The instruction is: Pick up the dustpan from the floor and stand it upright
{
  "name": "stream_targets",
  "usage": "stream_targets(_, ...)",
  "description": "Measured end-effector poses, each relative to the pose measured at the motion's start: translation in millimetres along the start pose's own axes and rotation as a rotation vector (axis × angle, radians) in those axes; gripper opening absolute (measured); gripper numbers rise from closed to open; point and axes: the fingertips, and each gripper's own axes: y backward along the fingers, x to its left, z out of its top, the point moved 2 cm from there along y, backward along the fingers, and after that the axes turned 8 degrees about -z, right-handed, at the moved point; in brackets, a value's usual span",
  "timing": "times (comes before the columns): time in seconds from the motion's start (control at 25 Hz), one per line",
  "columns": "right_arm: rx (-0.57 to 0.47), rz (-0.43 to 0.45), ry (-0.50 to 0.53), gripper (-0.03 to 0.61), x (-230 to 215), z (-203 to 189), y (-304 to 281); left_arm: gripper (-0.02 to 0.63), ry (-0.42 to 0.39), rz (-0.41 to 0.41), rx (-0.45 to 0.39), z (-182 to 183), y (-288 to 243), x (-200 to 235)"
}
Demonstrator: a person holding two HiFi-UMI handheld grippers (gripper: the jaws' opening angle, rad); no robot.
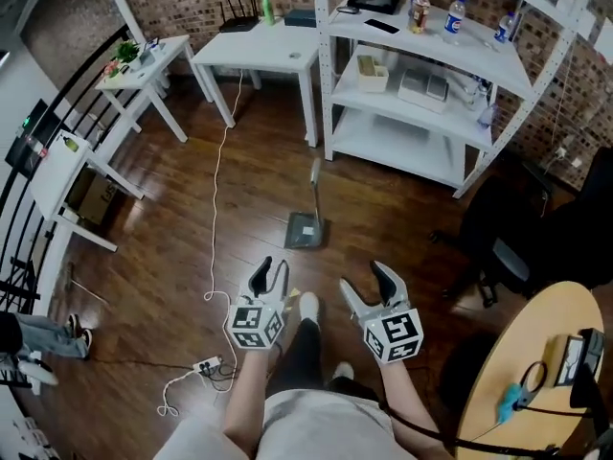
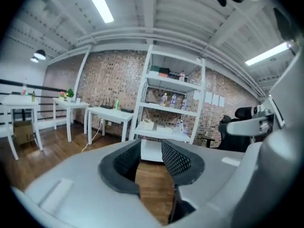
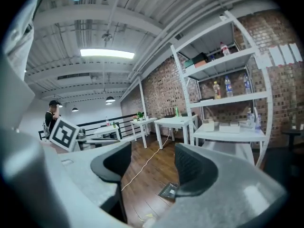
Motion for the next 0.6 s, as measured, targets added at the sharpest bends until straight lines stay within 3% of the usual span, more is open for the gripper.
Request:
stream_targets(0.16, -0.083, -0.061, 0.046, 0.276, 11.2, 18.2, 60.6, 0.223, -0.168, -0.033, -0.077, 45.8, 62.4, -69.4)
stream_targets(0.32, -0.191, -0.119, 0.18, 0.299, 40.0, 55.4, 99.7, 0.316, -0.327, 0.037, -0.168, 79.1, 120.6, -90.0)
stream_targets(0.44, -0.262, -0.152, 0.236, 0.311, 64.7, 82.2, 117.3, 0.335, -0.334, 0.092, -0.213, 89.4, 152.5, -81.0)
stream_targets(0.6, -0.227, -0.152, 0.207, 0.311, 95.2, 75.5, 117.7, 0.344, -0.273, 0.09, -0.202, 85.1, 183.2, -64.9)
